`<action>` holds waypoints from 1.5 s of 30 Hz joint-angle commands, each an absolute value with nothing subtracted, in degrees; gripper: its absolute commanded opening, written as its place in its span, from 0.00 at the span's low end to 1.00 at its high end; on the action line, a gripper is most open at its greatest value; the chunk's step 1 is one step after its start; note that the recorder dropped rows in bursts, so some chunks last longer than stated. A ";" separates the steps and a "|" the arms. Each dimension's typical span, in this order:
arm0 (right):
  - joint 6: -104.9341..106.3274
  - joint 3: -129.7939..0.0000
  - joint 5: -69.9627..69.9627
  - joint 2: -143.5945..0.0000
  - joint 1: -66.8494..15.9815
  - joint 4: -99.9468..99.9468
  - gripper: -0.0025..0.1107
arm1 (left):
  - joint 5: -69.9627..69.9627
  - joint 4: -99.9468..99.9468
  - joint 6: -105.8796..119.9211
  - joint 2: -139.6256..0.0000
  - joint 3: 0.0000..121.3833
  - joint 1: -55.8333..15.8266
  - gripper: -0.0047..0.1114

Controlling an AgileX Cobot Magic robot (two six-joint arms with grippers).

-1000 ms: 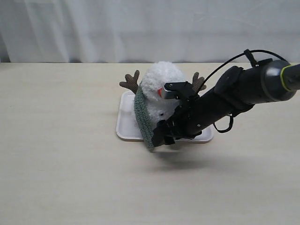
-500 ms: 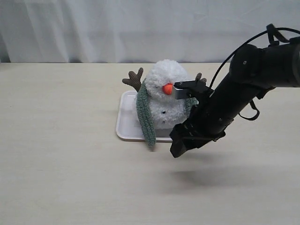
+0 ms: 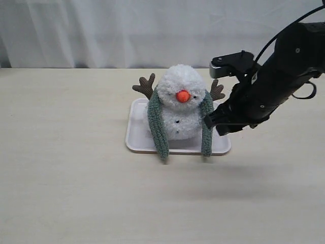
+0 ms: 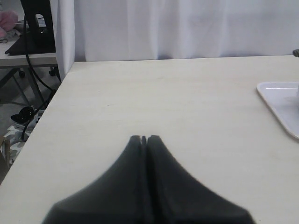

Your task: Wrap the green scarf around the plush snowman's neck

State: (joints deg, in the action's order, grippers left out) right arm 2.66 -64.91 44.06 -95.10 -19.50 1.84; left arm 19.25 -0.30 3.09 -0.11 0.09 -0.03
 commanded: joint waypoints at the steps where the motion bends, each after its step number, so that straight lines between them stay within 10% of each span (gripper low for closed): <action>1: -5.27 -65.01 40.72 -95.82 -15.02 -4.12 0.36 | 18.46 -0.59 3.15 0.00 0.00 -0.40 0.04; 30: 15.84 -68.00 28.41 -117.24 -6.14 26.57 0.42 | 18.59 -0.59 3.15 0.00 0.00 -0.40 0.04; 45: 18.81 -68.00 30.74 -117.24 -6.14 26.34 0.06 | 18.45 -0.59 3.15 0.00 0.00 -0.40 0.04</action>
State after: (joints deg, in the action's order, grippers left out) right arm 16.99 -67.83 29.04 -117.28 -6.42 26.89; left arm 19.25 -0.30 3.09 -0.11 0.09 -0.03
